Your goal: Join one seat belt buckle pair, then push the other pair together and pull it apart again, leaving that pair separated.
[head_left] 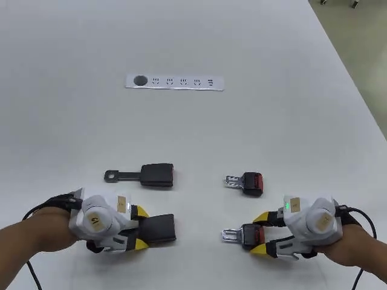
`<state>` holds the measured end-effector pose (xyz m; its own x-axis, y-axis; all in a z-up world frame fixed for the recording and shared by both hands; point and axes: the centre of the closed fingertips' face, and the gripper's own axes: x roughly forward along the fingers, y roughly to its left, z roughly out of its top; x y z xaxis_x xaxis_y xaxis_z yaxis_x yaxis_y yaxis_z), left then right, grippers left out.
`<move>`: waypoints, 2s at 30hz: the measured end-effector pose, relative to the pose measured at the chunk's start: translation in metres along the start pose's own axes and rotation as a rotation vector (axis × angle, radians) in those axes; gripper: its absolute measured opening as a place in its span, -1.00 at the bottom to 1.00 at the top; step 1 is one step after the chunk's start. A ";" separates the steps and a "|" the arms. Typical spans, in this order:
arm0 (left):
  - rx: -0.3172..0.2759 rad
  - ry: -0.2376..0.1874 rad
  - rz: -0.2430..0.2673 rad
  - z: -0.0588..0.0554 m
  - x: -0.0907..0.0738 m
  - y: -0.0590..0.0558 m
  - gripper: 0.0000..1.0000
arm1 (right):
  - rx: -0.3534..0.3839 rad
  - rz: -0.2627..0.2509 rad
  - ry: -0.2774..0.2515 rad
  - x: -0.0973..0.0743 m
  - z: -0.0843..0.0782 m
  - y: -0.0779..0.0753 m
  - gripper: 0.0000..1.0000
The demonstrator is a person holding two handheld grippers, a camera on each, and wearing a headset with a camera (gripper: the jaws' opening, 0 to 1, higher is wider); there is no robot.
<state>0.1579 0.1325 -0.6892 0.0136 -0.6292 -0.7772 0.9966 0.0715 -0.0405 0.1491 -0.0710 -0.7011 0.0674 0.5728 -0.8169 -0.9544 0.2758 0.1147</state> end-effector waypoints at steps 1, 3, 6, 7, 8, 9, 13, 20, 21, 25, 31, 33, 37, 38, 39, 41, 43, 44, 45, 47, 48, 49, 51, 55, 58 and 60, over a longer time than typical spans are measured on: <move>0.001 0.001 -0.001 0.000 0.000 0.000 -0.36 | 0.001 0.000 0.000 0.000 0.001 0.000 -0.33; 0.002 0.001 -0.004 -0.001 0.000 0.000 -0.36 | 0.001 -0.001 0.000 0.001 0.005 0.001 -0.33; 0.007 0.005 -0.007 0.000 0.000 0.001 -0.36 | 0.001 0.001 -0.004 0.003 0.008 -0.001 -0.33; 0.008 0.007 -0.009 0.000 -0.001 0.000 -0.36 | 0.000 0.002 -0.007 0.003 0.010 -0.001 -0.33; 0.011 0.009 -0.009 0.000 0.000 0.001 -0.36 | -0.001 0.002 -0.007 0.005 0.011 -0.001 -0.33; 0.010 0.010 -0.011 0.000 0.000 0.001 -0.36 | -0.004 0.002 -0.009 0.005 0.013 -0.001 -0.33; 0.018 0.016 -0.018 -0.001 0.000 0.001 -0.36 | -0.008 0.002 -0.010 0.009 0.022 -0.003 -0.33; 0.023 0.030 -0.029 -0.001 0.001 0.002 -0.36 | -0.034 0.021 -0.016 0.016 0.040 0.002 -0.33; 0.024 0.030 -0.030 -0.001 0.001 0.002 -0.36 | -0.035 0.021 -0.018 0.017 0.041 0.002 -0.33; 0.024 0.032 -0.031 -0.002 0.001 0.002 -0.36 | -0.044 0.030 -0.029 0.023 0.051 0.004 -0.33; 0.019 0.039 -0.036 -0.003 0.001 0.002 -0.37 | -0.068 0.050 -0.046 0.032 0.064 0.006 -0.33; 0.021 0.041 -0.039 -0.002 0.001 0.002 -0.37 | -0.076 0.057 -0.046 0.035 0.068 0.007 -0.33; 0.027 0.050 -0.042 -0.002 0.001 0.001 -0.37 | -0.088 0.062 -0.049 0.039 0.075 0.011 -0.33; 0.027 0.050 -0.042 -0.002 0.001 0.001 -0.37 | -0.088 0.062 -0.051 0.040 0.076 0.011 -0.33; 0.027 0.050 -0.042 -0.002 0.001 0.001 -0.37 | -0.087 0.063 -0.052 0.040 0.076 0.012 -0.33; 0.026 0.052 -0.042 -0.002 0.001 0.001 -0.37 | -0.085 0.062 -0.055 0.043 0.077 0.011 -0.33; 0.027 0.055 -0.043 -0.002 0.001 0.001 -0.37 | -0.081 0.059 -0.060 0.044 0.079 0.011 -0.33; 0.028 0.055 -0.043 -0.002 0.001 0.001 -0.37 | -0.079 0.058 -0.066 0.045 0.080 0.011 -0.33; 0.027 0.056 -0.044 -0.002 0.001 0.001 -0.37 | -0.076 0.056 -0.074 0.046 0.082 0.013 -0.33; 0.025 0.057 -0.044 -0.003 0.001 0.001 -0.37 | -0.075 0.056 -0.080 0.050 0.085 0.012 -0.33; 0.025 0.059 -0.044 -0.002 0.001 0.001 -0.37 | -0.077 0.058 -0.081 0.051 0.086 0.012 -0.33; 0.031 0.063 -0.046 -0.003 0.001 0.001 -0.37 | -0.088 0.059 -0.079 0.052 0.088 0.014 -0.33; 0.031 0.066 -0.046 -0.002 0.001 0.001 -0.37 | -0.083 0.061 -0.088 0.054 0.091 0.014 -0.33; 0.025 0.061 -0.044 -0.003 0.002 0.002 -0.37 | -0.082 0.058 -0.095 0.059 0.099 0.017 -0.33; 0.030 0.065 -0.053 -0.003 0.002 0.002 -0.36 | -0.086 0.062 -0.095 0.059 0.100 0.018 -0.33; 0.041 0.066 -0.055 -0.003 0.002 0.003 -0.37 | -0.085 0.064 -0.101 0.058 0.100 0.018 -0.33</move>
<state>0.1604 0.1338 -0.6925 -0.0456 -0.5791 -0.8140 0.9982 0.0056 -0.0600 0.1650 0.0443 -0.6901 0.0309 0.6632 -0.7478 -0.9786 0.1723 0.1125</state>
